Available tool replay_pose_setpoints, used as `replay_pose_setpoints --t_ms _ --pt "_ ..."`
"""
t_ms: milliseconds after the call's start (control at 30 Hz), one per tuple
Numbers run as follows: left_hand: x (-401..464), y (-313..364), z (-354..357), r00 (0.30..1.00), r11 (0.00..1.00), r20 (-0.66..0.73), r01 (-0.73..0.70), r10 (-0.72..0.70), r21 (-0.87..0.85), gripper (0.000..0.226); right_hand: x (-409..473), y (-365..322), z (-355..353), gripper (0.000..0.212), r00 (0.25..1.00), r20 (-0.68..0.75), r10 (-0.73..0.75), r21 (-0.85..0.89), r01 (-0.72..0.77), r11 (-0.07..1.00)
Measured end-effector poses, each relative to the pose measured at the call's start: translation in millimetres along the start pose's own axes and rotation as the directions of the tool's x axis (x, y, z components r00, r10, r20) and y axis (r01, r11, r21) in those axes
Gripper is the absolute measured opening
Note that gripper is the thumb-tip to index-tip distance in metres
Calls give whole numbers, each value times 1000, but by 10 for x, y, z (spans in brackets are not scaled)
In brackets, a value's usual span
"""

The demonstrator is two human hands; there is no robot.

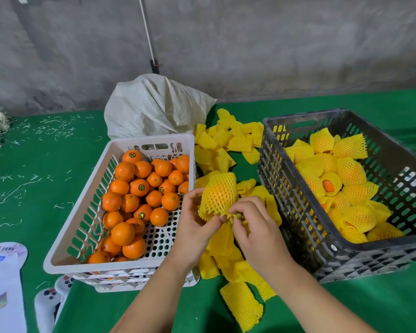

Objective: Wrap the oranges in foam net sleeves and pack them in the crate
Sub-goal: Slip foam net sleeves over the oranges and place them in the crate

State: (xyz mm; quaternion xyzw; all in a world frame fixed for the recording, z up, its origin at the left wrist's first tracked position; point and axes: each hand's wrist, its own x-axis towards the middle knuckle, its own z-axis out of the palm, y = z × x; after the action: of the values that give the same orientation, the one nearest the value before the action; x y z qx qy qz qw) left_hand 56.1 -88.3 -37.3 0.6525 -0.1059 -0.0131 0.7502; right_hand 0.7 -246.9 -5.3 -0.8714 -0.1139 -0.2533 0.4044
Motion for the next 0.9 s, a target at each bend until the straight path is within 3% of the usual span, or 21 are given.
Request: replay_pose_setpoints --t_ms 67,133,200,233,267,333,400,467,500,633,767,833,900 --pt "1 -4 3 999 1000 -30 -22 22 4 65 -20 -26 42 24 997 57 52 56 -56 997" --pt "7 -3 4 998 999 -62 -34 35 19 66 3 -82 29 24 951 118 287 276 -309 910" --pt "22 -7 -3 997 999 -72 -35 36 23 68 55 -141 2 34 810 201 551 530 -563 634" --pt "22 -9 -6 998 999 -55 -33 35 30 68 80 -150 12 49 745 271 609 595 -627 502" --pt "19 -10 -2 999 999 -24 -32 32 38 68 100 -165 36 71 709 347 614 617 -666 420" --pt "-2 -16 25 998 996 56 -39 35 82 68 115 -219 118 102 680 424 598 583 -710 394" --pt "-22 -27 59 995 983 86 -72 58 167 72 140 -197 187 98 639 371 674 593 -721 358" --pt "-19 -44 72 996 977 74 -70 56 203 86 159 -118 208 90 603 349 717 686 -686 242" --pt "-13 -57 73 996 978 69 -65 52 200 92 149 -68 205 90 603 334 724 703 -672 235" --pt "-6 -122 128 992 965 65 -122 110 232 88 274 150 51 92 671 98 735 549 -653 522" --pt "-13 -133 139 996 988 23 -84 82 131 68 756 544 -544 104 633 -163 757 495 -611 618" --pt "14 -100 80 999 995 -3 -35 35 97 65 885 763 -772 109 679 -306 667 275 -608 745" --pt "41 -98 -3 999 999 -39 17 -16 32 57 848 931 -828 108 763 -248 597 -91 -632 770"
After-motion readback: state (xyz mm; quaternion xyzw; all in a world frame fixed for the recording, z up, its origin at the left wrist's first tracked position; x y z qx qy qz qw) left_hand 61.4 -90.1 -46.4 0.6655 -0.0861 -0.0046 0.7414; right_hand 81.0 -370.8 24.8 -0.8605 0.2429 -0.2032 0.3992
